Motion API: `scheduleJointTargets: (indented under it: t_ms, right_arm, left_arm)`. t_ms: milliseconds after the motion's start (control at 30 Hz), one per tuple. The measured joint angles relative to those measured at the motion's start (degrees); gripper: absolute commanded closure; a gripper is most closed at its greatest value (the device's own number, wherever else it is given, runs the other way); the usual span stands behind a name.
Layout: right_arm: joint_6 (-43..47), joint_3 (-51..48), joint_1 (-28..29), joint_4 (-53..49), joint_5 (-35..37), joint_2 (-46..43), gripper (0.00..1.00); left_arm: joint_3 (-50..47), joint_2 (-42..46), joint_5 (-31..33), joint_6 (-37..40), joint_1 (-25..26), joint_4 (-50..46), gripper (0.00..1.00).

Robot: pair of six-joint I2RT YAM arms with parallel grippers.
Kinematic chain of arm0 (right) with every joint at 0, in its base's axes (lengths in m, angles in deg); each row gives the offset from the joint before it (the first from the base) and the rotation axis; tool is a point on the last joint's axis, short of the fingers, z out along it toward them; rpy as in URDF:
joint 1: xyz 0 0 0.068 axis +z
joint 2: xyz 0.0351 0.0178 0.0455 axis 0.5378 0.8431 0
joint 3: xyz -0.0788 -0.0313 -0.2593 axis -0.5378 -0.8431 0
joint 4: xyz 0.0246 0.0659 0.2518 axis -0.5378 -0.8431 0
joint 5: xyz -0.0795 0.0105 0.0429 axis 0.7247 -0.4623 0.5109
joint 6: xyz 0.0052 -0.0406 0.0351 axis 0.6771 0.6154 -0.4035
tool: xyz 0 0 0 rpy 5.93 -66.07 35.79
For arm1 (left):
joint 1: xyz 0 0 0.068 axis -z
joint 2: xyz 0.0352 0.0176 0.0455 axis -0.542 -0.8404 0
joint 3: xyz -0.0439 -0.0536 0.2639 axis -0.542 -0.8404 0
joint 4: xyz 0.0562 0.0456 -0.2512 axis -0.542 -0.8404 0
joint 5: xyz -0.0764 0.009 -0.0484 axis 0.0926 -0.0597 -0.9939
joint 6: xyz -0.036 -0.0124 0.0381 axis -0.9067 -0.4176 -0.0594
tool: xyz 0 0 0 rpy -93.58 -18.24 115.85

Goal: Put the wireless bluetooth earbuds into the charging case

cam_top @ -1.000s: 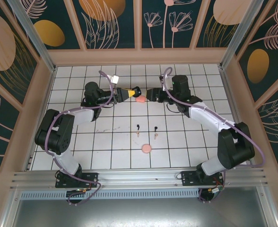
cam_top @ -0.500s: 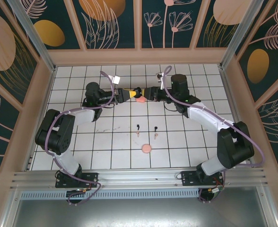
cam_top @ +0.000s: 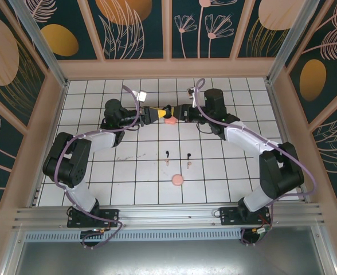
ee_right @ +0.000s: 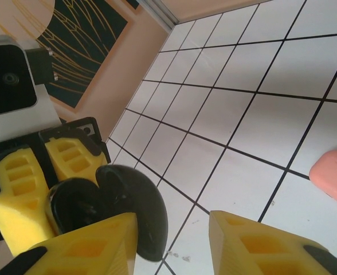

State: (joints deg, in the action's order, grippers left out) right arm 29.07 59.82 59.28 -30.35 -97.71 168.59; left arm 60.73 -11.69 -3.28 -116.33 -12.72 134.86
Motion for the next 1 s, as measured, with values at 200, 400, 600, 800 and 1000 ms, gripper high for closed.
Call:
scheduleJointTargets:
  t_ms: [200,400,600,800,1000]
  right_arm:
    - [0.0,0.3,0.1,0.0,-0.6,0.4,0.63]
    - [0.1,0.2,0.2,0.0,-0.9,0.4,0.64]
    - [0.3,-0.1,0.2,0.0,-1.4,0.3,0.67]
    - [0.4,-0.4,0.2,0.1,-1.7,0.1,0.68]
    - [0.4,-0.4,0.2,0.2,-1.8,0.1,0.69]
  left_arm:
    - [0.0,0.0,0.2,0.0,0.1,0.0,1.0]
    - [0.0,0.0,0.2,0.0,0.1,0.0,1.0]
    - [0.0,0.9,0.3,0.0,0.1,-0.1,1.0]
    - [0.0,1.1,0.2,0.0,0.1,-0.3,1.0]
    - [0.0,1.3,0.2,0.0,0.1,-0.5,1.0]
